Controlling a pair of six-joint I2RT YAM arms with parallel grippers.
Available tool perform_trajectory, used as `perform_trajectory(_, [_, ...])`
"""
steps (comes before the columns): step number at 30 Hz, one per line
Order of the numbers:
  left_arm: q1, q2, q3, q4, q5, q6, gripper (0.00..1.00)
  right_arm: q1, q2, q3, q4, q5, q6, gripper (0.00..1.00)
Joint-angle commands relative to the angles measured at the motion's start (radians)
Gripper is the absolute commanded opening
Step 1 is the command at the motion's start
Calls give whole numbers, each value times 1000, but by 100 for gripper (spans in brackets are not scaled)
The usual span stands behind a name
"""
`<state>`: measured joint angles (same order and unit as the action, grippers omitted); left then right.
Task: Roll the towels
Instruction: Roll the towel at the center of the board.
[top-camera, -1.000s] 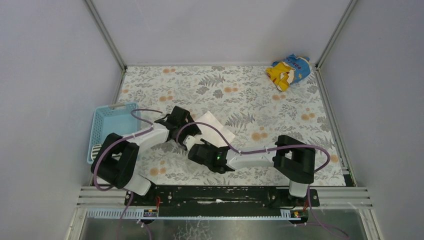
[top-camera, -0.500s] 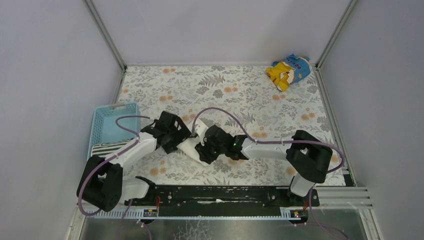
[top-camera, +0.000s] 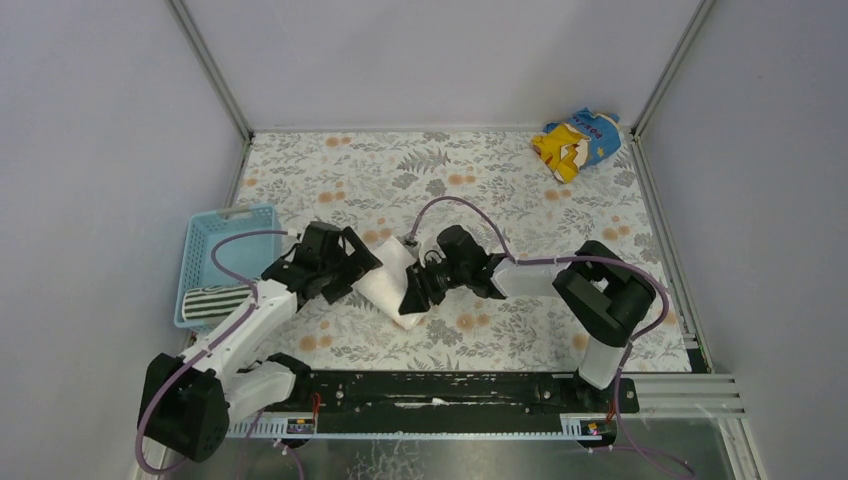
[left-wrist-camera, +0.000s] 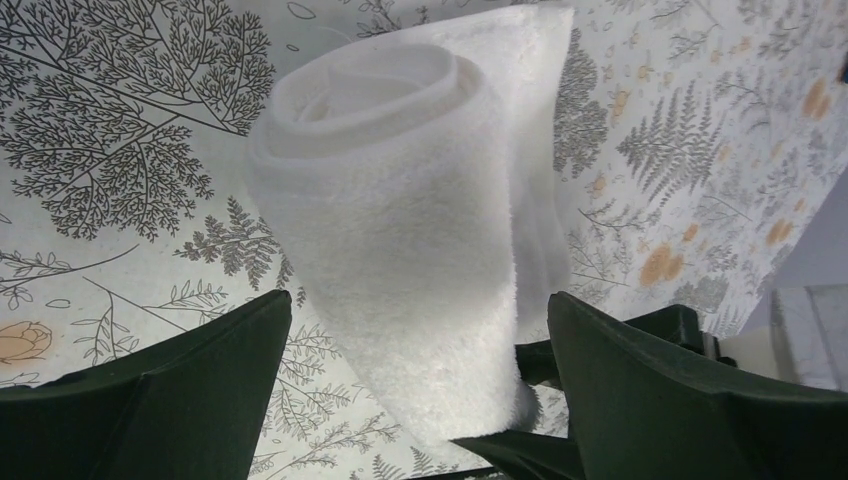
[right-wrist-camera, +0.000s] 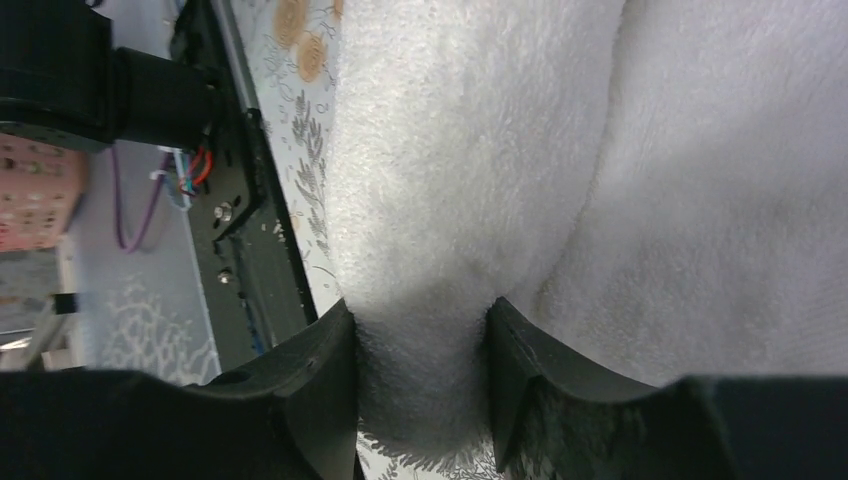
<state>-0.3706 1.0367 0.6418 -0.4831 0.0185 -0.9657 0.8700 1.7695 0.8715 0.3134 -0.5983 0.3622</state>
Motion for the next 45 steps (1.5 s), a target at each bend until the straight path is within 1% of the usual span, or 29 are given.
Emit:
perform_trajectory(1, [7,71,-13,55,11,-1,99,-32,87,-67,16,-165,130,16])
perform_trajectory(9, [18,256,3,106,-44,-9,89,-81,153,-84,32,-185,178,17])
perform_trajectory(11, [18,312,12,123,-53,-6,85,-82,155,-72,-3,-154,163,19])
perform_trajectory(13, [16,378,20,130,-46,1,80,-81,139,-57,-56,-110,134,24])
perform_trajectory(16, [16,428,12,148,-35,4,74,-80,75,-36,-156,-30,81,35])
perform_trajectory(21, [16,450,-6,159,-42,13,66,-54,-80,1,-310,172,-9,63])
perform_trajectory(22, [16,455,-5,159,-40,17,65,-35,-99,13,-340,228,-32,67])
perform_trajectory(24, [15,467,-1,161,-31,20,64,13,-149,44,-404,350,-73,73])
perform_trajectory(30, [0,490,5,161,-28,29,63,191,-217,136,-518,751,-153,86])
perform_trajectory(31, [-1,493,7,160,-27,30,64,217,-222,146,-522,805,-164,90])
perform_trajectory(32, [-3,495,9,159,-25,31,64,243,-224,152,-515,853,-178,98])
perform_trajectory(33, [-5,497,11,159,-25,31,64,267,-226,154,-502,892,-195,100])
perform_trajectory(35, [-10,504,18,156,-25,34,64,322,-219,161,-479,951,-231,99])
perform_trajectory(40, [-16,510,23,153,-28,35,65,408,-153,211,-469,1064,-315,99])
perform_trajectory(43, [-19,514,27,154,-27,38,65,438,-114,230,-441,1102,-359,99])
perform_trajectory(45, [-20,516,29,153,-27,38,65,443,-79,240,-427,1101,-378,99])
